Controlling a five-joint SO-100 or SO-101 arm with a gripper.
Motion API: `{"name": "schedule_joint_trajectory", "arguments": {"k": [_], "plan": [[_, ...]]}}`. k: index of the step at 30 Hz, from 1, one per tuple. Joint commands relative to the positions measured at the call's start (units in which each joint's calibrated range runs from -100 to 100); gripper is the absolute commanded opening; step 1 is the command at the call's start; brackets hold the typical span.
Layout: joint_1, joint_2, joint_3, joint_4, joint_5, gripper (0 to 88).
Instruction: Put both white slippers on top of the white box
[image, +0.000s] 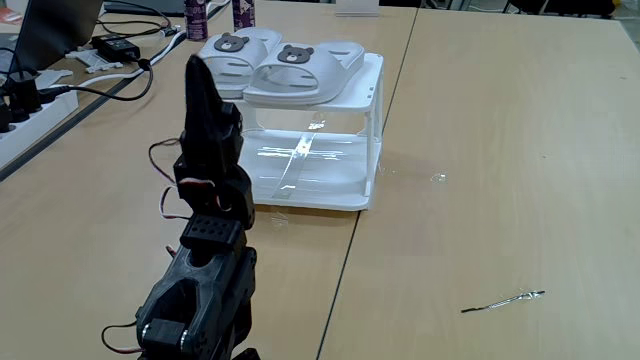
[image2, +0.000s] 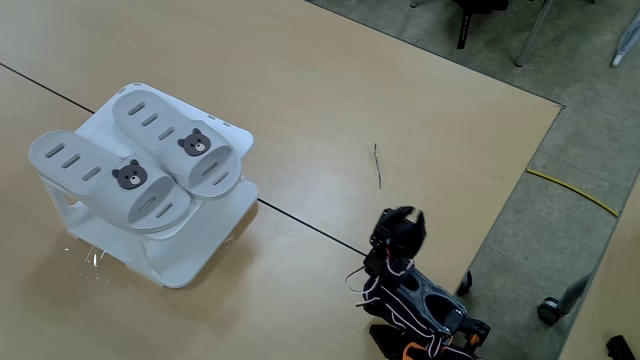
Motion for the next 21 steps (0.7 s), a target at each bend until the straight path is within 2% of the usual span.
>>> {"name": "schedule_joint_trajectory", "arguments": {"k": [1, 6, 21], "plan": [[-0.1, -0.1, 0.5, -10.0, 0.4, 0.8], [-2.3, -0.1, 0.5, -17.3, 0.4, 0.8], [-3.3, 0.0, 0.5, -17.3, 0.4, 0.8]]}}
